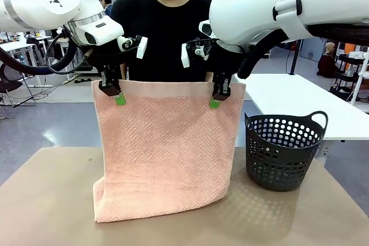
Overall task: Fold the towel.
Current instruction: Release the end of the 100 cm Hotel Towel you were holding and grab the top end of the folded side.
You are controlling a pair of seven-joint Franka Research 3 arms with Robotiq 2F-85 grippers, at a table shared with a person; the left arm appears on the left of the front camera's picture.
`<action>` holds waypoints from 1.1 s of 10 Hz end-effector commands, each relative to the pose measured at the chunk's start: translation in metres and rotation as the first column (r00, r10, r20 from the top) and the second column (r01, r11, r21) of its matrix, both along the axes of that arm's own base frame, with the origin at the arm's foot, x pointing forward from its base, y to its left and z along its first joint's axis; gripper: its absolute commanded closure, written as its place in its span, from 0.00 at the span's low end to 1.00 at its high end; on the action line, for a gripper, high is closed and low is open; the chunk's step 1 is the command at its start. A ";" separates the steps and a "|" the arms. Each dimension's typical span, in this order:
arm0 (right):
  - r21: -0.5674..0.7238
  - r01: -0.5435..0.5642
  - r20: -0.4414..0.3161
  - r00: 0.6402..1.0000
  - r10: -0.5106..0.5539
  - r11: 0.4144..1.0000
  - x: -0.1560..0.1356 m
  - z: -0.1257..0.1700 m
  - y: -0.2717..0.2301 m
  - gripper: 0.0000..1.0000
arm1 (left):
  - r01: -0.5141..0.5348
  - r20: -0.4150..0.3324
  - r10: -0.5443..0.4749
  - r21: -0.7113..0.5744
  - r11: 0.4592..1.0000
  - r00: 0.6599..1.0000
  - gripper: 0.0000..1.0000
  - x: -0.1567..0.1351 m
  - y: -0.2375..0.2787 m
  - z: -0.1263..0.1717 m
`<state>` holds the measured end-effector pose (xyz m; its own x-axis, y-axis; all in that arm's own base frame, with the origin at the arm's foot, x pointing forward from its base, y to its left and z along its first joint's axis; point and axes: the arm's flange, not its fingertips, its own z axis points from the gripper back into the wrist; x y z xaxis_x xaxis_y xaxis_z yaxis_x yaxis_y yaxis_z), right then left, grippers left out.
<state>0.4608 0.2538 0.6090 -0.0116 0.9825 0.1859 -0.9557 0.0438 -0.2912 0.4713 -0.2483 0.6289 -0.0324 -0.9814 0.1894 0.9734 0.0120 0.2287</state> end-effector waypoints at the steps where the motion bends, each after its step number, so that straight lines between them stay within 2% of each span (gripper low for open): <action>1: -0.002 -0.002 0.001 1.000 0.002 1.000 0.000 0.000 -0.001 1.00 | 0.002 0.005 -0.002 0.008 1.000 1.000 1.00 0.000 0.001 0.000; 11: -0.002 -0.002 0.001 1.000 0.002 1.000 0.000 0.000 -0.001 1.00 | 0.002 0.005 -0.002 0.008 1.000 1.000 1.00 0.000 0.001 0.000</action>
<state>0.4608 0.2538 0.6090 -0.0116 0.9825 0.1859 -0.9557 0.0438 -0.2912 0.4713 -0.2483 0.6289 -0.0324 -0.9814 0.1894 0.9734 0.0120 0.2287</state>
